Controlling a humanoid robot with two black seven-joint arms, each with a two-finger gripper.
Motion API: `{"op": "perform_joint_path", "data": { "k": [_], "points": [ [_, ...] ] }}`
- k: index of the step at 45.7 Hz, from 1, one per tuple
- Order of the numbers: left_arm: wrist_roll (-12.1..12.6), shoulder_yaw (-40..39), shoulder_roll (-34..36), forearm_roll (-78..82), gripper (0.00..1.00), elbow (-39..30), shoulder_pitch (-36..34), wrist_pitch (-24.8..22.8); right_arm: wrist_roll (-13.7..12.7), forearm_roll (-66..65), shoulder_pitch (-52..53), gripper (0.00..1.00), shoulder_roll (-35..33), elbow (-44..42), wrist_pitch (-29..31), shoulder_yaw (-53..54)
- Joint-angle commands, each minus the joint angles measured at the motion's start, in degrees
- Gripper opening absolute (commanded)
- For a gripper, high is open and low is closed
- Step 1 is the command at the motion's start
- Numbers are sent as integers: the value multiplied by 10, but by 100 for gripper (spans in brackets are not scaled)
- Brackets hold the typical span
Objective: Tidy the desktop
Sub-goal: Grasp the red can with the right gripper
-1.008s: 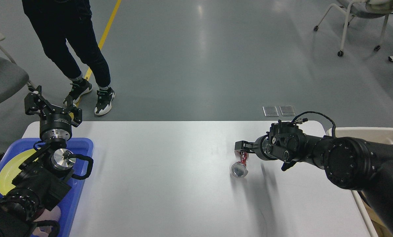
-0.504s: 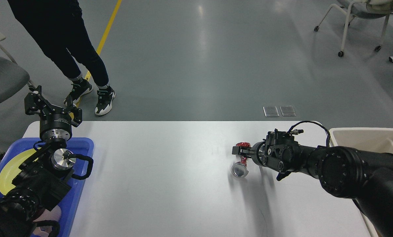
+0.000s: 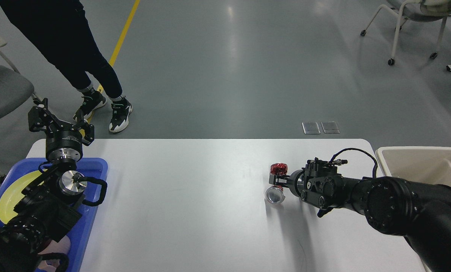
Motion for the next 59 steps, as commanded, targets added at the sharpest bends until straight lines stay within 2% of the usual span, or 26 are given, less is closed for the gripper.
{"op": "perform_joint_path", "data": {
  "k": [1, 5, 8, 12, 15, 22, 28, 30, 32, 35, 50, 59],
  "points": [
    [0, 0, 0, 0, 97, 0, 0, 0, 0, 0, -9, 81, 1, -6, -2, 1],
    [0, 0, 0, -1, 97, 0, 0, 0, -1, 0, -14, 65, 1, -9, -4, 1],
    [0, 0, 0, 0, 97, 0, 0, 0, -1, 0, -19, 58, 1, -10, -4, 1],
    [0, 0, 0, 0, 97, 0, 0, 0, -1, 0, -20, 55, 4, -10, -4, 0],
    [0, 0, 0, 0, 97, 0, 0, 0, -2, 0, -21, 46, 4, -10, -4, -1],
    [0, 0, 0, 0, 97, 0, 0, 0, -3, -1, -16, 34, 4, -9, -4, -2],
    [0, 0, 0, 0, 97, 0, 0, 0, -3, 0, 8, 33, 2, 0, -3, 0],
    [0, 0, 0, 0, 97, 0, 0, 0, -3, 1, 19, 29, -2, 1, -1, 0],
    [0, 0, 0, -1, 97, 0, 0, 0, -3, 1, 24, 20, -6, 3, 0, 0],
    [0, 0, 0, 0, 97, 0, 0, 0, -3, 2, 28, 0, -11, 8, 6, 0],
    [0, 0, 0, -1, 97, 0, 0, 0, -3, 6, 75, 0, -42, 68, 21, 13],
    [0, 0, 0, 0, 97, 0, 0, 0, -1, 8, 212, 0, -147, 205, 23, 62]
  ]
}}
